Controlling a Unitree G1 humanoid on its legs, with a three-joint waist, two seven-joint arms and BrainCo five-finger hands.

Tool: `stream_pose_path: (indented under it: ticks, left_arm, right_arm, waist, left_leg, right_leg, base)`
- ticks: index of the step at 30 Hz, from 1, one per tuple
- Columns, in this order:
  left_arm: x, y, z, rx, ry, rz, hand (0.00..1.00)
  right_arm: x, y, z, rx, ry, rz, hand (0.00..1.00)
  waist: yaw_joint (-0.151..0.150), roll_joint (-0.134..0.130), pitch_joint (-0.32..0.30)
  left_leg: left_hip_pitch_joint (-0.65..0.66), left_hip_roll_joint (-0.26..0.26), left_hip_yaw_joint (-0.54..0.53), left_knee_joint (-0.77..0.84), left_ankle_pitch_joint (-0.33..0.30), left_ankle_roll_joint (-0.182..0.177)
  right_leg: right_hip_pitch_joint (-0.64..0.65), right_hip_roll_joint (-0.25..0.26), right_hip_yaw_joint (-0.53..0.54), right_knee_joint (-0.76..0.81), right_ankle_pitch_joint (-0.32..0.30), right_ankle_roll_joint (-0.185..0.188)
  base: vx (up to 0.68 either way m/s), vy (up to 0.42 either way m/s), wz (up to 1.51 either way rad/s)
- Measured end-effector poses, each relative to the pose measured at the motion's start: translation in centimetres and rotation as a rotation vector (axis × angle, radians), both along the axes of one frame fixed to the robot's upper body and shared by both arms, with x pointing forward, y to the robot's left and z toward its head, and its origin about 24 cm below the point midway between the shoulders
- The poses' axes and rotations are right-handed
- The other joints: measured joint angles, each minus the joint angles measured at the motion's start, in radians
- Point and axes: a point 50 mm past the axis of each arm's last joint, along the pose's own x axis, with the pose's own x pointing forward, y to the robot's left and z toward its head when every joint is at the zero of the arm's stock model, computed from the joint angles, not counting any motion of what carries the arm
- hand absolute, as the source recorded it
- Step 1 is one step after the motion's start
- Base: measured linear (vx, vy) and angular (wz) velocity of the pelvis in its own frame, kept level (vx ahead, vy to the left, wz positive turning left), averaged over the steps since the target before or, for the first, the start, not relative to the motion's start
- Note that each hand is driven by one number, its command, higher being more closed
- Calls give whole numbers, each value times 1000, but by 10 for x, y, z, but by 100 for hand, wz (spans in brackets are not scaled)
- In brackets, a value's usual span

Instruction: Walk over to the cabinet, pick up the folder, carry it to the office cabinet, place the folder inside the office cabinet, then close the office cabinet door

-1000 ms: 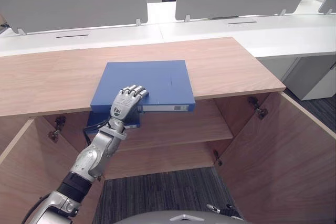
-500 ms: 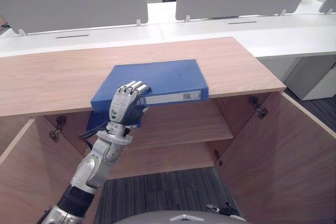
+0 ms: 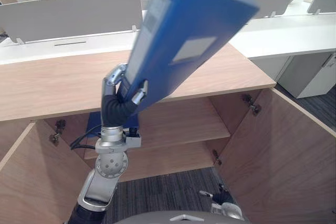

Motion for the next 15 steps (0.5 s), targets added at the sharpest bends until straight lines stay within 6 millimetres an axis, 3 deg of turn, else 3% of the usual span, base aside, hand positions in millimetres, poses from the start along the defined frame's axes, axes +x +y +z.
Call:
stream_pose_path:
  ticks: [7,9,15]
  left_arm:
    - [-4,17,-8,-268,79,-60,100]
    - [-8,22,-9,-302,80,-61,100]
    - [-13,26,-19,-318,134,-44,100]
  right_arm:
    - [38,17,44,24,-295,-20,0]
    - [51,20,68,33,-432,-29,0]
    - [65,23,135,44,-783,-69,0]
  waist:
    - [10,-2,0]
    - [15,-4,1]
    - [7,-17,9]
  left_leg:
    - [5,0,12,0,-1,-2]
    - [5,1,28,0,-2,-1]
    - [5,0,31,0,-7,-1]
  right_leg:
    - [-5,1,12,2,0,0]
    - [-13,2,26,1,1,-2]
    - [-15,1,28,-2,4,3]
  base:
    - [-28,1,-6]
    - [-24,10,-17]
    - [-4,1,-2]
